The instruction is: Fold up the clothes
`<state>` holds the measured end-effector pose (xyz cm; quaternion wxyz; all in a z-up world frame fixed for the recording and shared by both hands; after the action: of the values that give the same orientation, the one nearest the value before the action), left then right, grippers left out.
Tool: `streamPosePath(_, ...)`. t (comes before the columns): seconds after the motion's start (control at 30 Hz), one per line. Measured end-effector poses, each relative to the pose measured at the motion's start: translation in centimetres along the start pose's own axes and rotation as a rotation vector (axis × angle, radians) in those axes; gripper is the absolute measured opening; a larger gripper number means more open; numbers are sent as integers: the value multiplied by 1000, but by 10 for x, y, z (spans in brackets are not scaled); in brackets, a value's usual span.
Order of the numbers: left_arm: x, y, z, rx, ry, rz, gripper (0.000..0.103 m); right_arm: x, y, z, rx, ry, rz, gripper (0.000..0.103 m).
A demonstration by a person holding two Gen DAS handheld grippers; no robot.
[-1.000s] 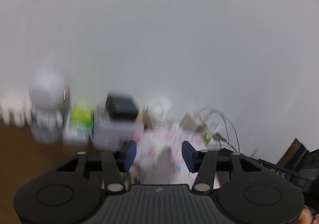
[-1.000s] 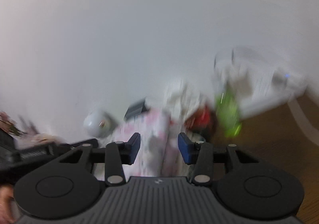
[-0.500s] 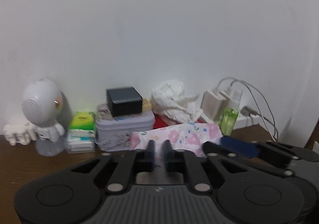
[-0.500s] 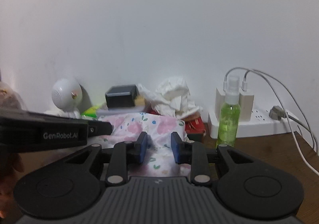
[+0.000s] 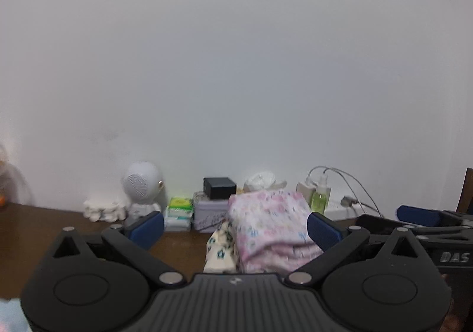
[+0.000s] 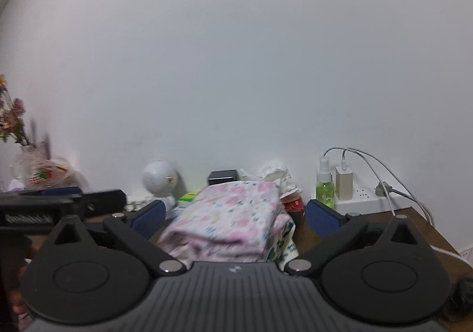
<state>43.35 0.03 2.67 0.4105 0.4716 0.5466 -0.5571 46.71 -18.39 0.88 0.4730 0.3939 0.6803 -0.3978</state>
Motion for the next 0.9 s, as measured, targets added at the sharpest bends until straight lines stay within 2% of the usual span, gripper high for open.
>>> streamPosePath(0.07, 7, -16, 4, 11, -3, -3, 103, 7, -18, -5, 7, -22, -15, 103)
streamPosePath(0.17, 24, -40, 8, -19, 8, -20, 103, 18, -39, -8, 54, -102, -29, 103)
streamPosePath(0.23, 36, -53, 13, -40, 31, -35, 103, 26, -49, -7, 65, -98, -49, 103)
streamPosePath(0.47, 69, -100, 19, -35, 88, -94, 103, 53, -99, -10, 45, -20, -119, 103)
streamPosePath(0.63, 86, -138, 18, -38, 72, -125, 103, 70, -145, -20, 64, 12, -106, 103)
streamPosePath(0.73, 88, -165, 19, -61, 61, -113, 103, 78, -168, -27, 91, 37, -107, 103)
streamPosePath(0.8, 91, -185, 22, -71, 57, -102, 103, 83, -183, -35, 74, 62, -118, 103)
streamPosePath(0.9, 92, -213, 34, -35, 105, -95, 103, 87, -205, -47, 62, 89, -132, 103)
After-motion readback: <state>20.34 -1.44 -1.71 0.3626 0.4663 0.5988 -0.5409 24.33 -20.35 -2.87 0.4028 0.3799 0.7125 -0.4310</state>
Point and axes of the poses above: each gripper's, at about its wrist camera, not at the fingertips, and y roughly the way its jaws point, z to its right, x to its underside, the point moved 10 cm from there along y, roughly the way its jaws point, and after that the axes turned 6 degrees about y, right-handed, at the moved point
